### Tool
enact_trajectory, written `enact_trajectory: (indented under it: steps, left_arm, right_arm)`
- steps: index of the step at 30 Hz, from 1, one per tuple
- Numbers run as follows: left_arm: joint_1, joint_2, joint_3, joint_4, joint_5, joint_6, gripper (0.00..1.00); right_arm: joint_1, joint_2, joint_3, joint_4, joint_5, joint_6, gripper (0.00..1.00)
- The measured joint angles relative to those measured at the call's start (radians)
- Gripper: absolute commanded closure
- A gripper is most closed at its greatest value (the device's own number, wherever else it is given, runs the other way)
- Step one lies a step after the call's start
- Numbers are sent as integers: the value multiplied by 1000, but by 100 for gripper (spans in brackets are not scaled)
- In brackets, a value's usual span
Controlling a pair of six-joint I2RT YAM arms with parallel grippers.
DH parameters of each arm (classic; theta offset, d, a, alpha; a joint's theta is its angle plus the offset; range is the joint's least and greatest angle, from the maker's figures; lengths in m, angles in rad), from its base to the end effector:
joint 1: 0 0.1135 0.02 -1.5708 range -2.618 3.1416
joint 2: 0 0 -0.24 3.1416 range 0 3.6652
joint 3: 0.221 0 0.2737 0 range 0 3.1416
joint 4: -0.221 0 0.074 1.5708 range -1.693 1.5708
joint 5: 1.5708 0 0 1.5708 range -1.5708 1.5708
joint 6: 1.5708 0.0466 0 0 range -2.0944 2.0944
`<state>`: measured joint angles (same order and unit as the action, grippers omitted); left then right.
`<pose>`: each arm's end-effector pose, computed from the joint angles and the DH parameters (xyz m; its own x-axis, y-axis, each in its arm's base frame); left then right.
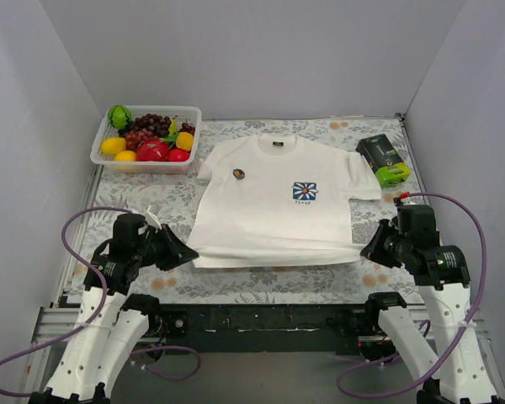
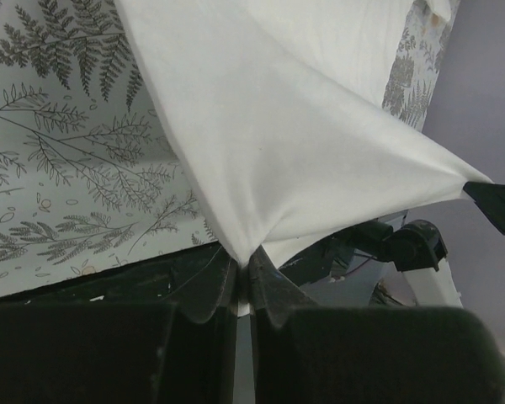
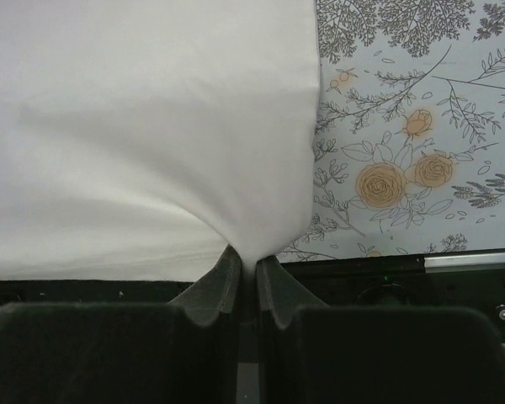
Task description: Pin the brooch onto the clothing
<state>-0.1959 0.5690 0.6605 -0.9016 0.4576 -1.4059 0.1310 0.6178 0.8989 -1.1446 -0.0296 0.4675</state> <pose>0.1511 -0.0510 0.2431 -0.5836 -0.7864 0.2025 -0.6232 0.2738 -0.7326 0.1412 0.0200 0.2926 -0.7402 0.3568 -0.5699 0.2061 0.9272 0.3129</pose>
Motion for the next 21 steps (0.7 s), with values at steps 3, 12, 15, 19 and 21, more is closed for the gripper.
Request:
enact_trajectory:
  steps: [3, 12, 15, 19, 21]
  left_arm:
    - [0, -20, 0, -46, 19, 4, 100]
    - [0, -153, -37, -146, 85, 5, 78]
    - [0, -179, -37, -167, 85, 23, 50]
    - [0, -185, -20, -206, 67, 61, 2]
    - [0, -195, -1, -217, 55, 70, 2]
  right_arm:
    - [0, 14, 9, -24, 0, -14, 99]
    - [0, -19, 27, -81, 12, -17, 76]
    - [0, -41, 27, -95, -1, -8, 38]
    - [0, -45, 27, -113, -29, 2, 5]
    - [0, -61, 27, -114, -40, 3, 3]
